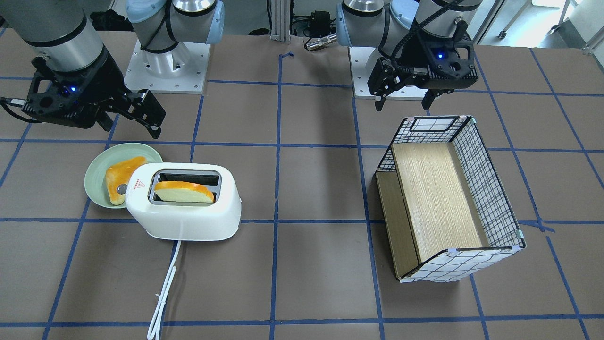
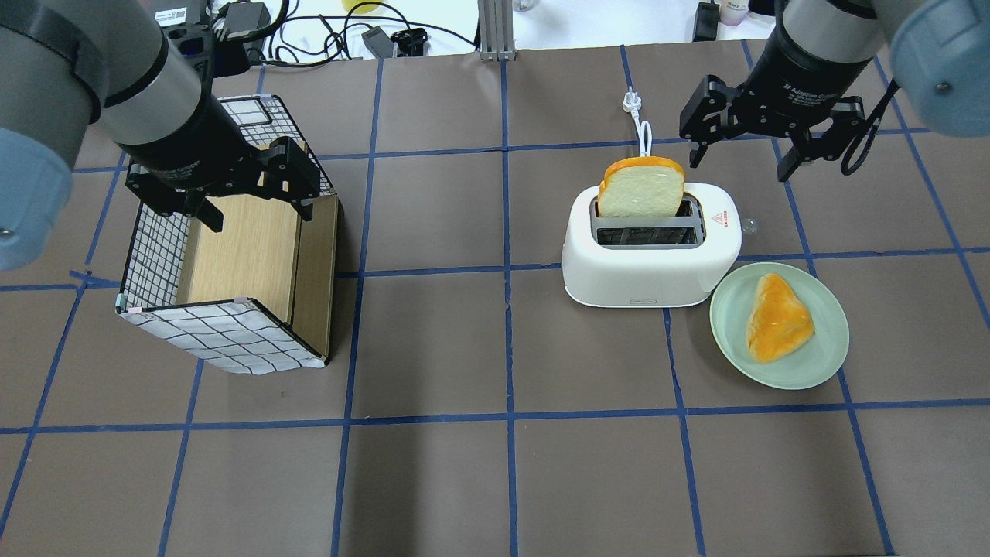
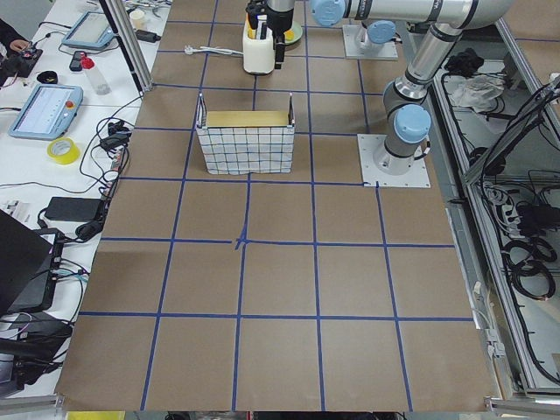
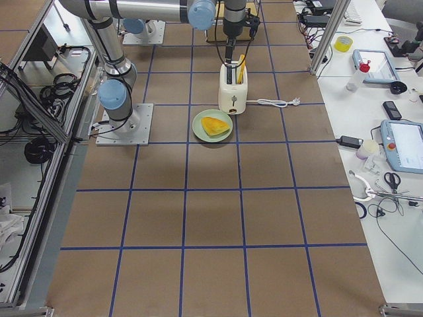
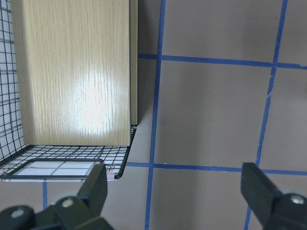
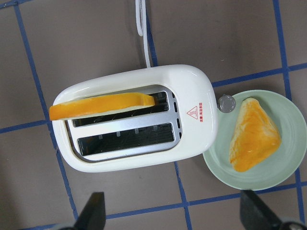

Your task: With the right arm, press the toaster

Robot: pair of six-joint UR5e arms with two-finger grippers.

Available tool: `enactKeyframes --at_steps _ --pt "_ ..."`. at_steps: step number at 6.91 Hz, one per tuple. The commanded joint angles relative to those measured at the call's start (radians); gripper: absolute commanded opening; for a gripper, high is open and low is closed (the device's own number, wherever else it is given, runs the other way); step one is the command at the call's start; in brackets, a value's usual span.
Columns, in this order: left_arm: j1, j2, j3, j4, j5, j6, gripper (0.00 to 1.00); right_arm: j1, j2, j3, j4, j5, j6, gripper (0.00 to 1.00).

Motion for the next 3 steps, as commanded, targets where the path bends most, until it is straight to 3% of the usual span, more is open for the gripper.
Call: enactKeyframes --at_steps 1,3 --pt "0.0 0.0 0.0 0.0 0.001 0.0 1.0 0.005 0.001 0.001 0.0 -0.006 0.004 1.0" --pt "0.0 0.0 0.001 0.0 0.001 0.0 1.0 0.005 0.001 0.001 0.0 0.0 0.004 1.0"
